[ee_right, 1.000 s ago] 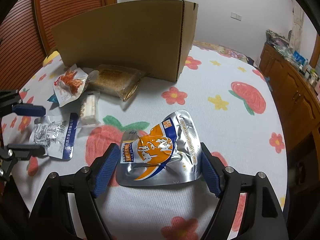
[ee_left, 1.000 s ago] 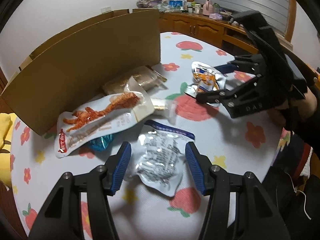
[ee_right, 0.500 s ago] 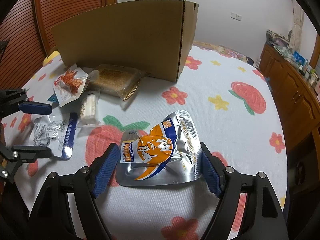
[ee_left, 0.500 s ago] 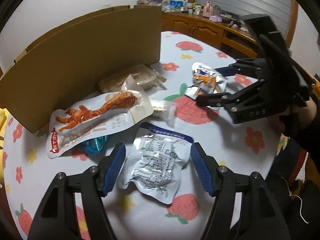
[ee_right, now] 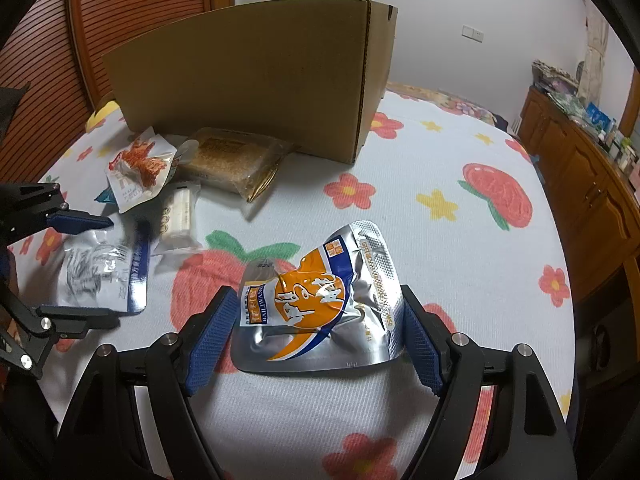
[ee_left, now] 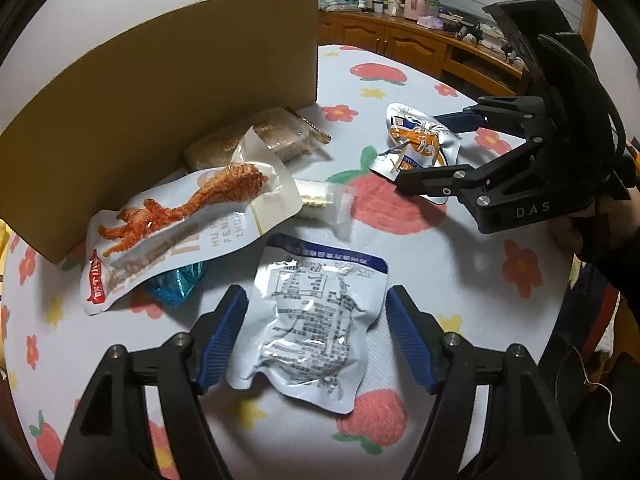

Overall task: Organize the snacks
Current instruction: 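Lower the left tool onto the blue-labelled silver packet while the right tool lowers onto the orange-silver pouch, then close the left tool on the silver packet while the right tool grips the orange-silver pouch, then carry both packets over the box and open both tools to drop them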

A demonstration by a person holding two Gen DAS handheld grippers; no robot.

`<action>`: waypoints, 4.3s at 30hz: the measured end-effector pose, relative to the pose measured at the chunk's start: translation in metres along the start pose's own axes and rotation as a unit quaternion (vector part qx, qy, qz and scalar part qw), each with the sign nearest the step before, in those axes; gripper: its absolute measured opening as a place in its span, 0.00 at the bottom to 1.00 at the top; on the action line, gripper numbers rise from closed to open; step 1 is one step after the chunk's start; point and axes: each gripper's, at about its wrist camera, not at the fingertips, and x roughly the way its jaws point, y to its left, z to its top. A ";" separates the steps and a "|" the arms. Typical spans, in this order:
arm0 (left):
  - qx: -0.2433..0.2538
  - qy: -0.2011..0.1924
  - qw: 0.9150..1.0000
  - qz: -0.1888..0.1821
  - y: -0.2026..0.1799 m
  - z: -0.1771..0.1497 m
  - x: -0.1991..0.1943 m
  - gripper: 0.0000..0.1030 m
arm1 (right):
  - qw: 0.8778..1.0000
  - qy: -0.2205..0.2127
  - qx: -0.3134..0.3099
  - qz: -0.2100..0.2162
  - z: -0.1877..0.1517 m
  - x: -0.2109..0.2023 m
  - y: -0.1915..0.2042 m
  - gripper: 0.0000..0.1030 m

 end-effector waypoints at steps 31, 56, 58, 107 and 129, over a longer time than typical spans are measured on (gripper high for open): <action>-0.029 -0.058 0.998 0.013 -0.002 -0.009 -0.037 0.59 | 1.000 -0.012 0.004 0.002 -0.003 -0.005 0.001 0.72; -0.045 -0.143 0.988 0.048 0.023 0.026 -0.098 0.59 | 0.994 -0.099 -0.025 0.030 0.047 -0.072 0.028 0.72; -0.047 -0.147 0.986 0.054 0.028 0.029 -0.101 0.59 | 0.994 -0.103 -0.026 0.033 0.052 -0.075 0.030 0.72; -0.102 -0.158 0.974 0.123 0.159 0.120 -0.076 0.59 | 0.994 -0.089 -0.036 0.048 0.191 0.009 0.010 0.76; -0.122 -0.157 0.972 0.124 0.162 0.121 -0.067 0.62 | 0.991 -0.101 -0.050 0.066 0.160 -0.025 0.019 0.76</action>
